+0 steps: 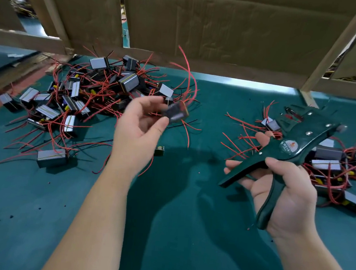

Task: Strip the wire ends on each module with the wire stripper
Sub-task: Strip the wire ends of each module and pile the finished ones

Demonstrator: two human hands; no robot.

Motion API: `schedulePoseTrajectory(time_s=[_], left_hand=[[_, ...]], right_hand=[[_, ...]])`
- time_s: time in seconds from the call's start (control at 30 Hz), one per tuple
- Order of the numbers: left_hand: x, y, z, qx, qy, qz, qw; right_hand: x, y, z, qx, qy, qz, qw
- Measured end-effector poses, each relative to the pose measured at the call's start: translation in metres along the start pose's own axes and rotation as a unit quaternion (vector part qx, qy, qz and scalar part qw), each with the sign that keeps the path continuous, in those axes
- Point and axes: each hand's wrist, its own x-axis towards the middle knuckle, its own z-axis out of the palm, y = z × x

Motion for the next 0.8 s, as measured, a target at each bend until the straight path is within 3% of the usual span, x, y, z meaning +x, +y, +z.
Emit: schedulePoseTrajectory(time_s=[0.2, 0.33, 0.53, 0.8], left_hand=[[-0.007, -0.008, 0.014, 0.050, -0.079, -0.017, 0.995], [-0.006, -0.010, 0.010, 0.063, -0.057, -0.018, 0.996], [-0.004, -0.005, 0.008, 0.079, 0.014, 0.081, 0.993], [0.000, 0.003, 0.002, 0.058, 0.094, 0.104, 0.988]], right_hand=[[-0.003, 0.001, 0.006, 0.038, -0.046, 0.072, 0.996], [-0.005, 0.003, 0.008, 0.040, -0.055, 0.080, 0.995], [-0.004, 0.002, 0.009, 0.032, -0.057, 0.082, 0.994], [-0.006, 0.001, 0.009, 0.047, -0.064, 0.081, 0.994]])
